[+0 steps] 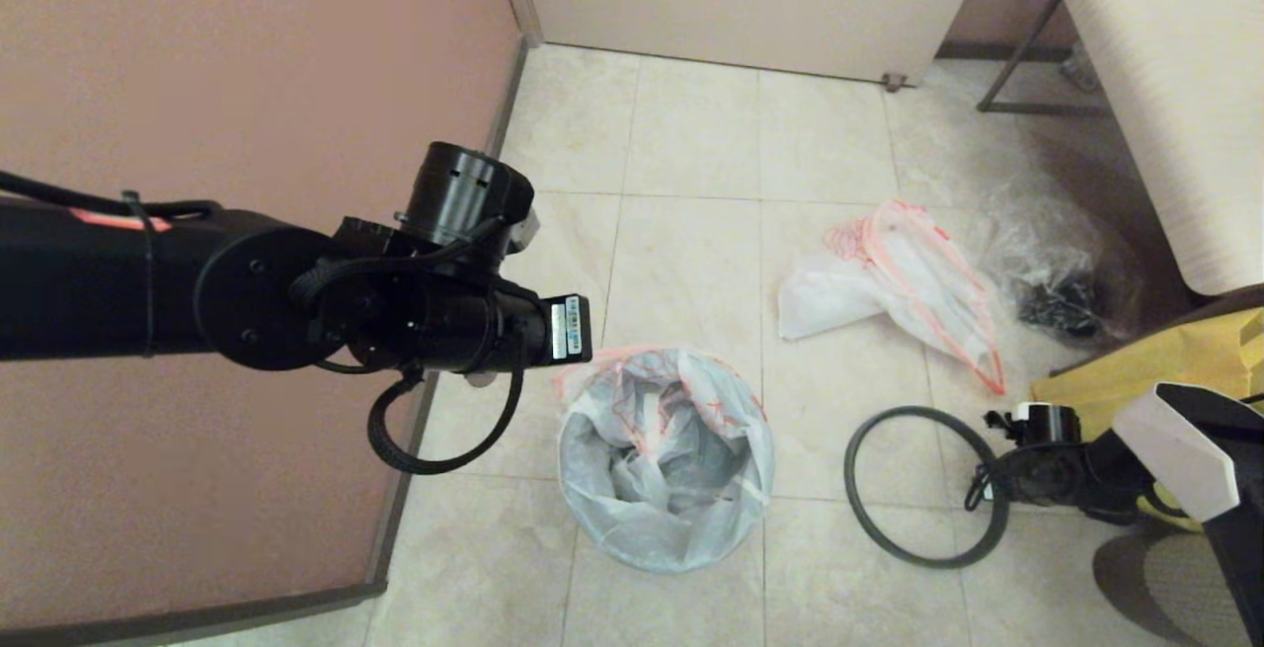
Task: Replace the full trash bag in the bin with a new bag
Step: Place the trash can ring on the trash can
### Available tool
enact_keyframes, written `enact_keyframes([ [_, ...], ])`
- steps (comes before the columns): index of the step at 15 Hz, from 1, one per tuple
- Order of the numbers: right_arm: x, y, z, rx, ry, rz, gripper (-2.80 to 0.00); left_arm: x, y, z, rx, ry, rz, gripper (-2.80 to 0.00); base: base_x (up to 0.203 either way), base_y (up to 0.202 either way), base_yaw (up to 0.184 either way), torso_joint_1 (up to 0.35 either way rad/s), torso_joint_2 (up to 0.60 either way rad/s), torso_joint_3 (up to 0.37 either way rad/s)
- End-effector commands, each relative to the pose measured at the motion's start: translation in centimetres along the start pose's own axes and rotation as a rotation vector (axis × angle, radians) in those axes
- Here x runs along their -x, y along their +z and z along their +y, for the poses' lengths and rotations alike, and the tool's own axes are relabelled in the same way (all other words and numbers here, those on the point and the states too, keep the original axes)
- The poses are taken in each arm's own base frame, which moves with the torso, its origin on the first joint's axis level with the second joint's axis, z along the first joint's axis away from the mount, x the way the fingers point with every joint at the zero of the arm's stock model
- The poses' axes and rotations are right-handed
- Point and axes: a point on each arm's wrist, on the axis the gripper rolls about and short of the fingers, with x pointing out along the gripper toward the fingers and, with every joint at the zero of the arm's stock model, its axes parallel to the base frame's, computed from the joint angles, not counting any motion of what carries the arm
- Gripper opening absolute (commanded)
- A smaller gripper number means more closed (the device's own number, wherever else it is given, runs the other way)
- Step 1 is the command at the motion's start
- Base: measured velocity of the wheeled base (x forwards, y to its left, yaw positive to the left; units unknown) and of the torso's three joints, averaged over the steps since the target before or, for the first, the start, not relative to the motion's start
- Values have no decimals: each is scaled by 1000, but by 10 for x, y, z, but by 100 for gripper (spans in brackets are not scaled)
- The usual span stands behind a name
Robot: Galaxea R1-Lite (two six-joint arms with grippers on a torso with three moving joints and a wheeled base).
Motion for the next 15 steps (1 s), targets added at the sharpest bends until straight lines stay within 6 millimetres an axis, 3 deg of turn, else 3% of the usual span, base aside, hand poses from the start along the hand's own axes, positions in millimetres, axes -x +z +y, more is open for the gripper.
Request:
enact_keyframes([
  [1,-10,-5,-1,-2,6,1,0,0,0,0,2,1,1,-280,0,0,0,0,0,0],
  [3,-18,-7,-1,-5,17,-8,0,0,0,0,2,1,-1,-280,0,0,0,0,0,0],
  [4,-22,-9,-2,-7,21,-10,-280,-1,0,0,2,1,1,-280,0,0,0,0,0,0],
  [10,-26,-22,-3,-11,96,70,-280,0,0,-2,0,-3,-1,-280,0,0,0,0,0,0],
  [13,-21,-16,-1,-7,99,65,-280,2,1,-2,0,-7,-6,-280,0,0,0,0,0,0],
  [15,-6,-2,-3,-11,87,43,-280,6,-1,-7,-8,-16,-8,-280,0,0,0,0,0,0],
])
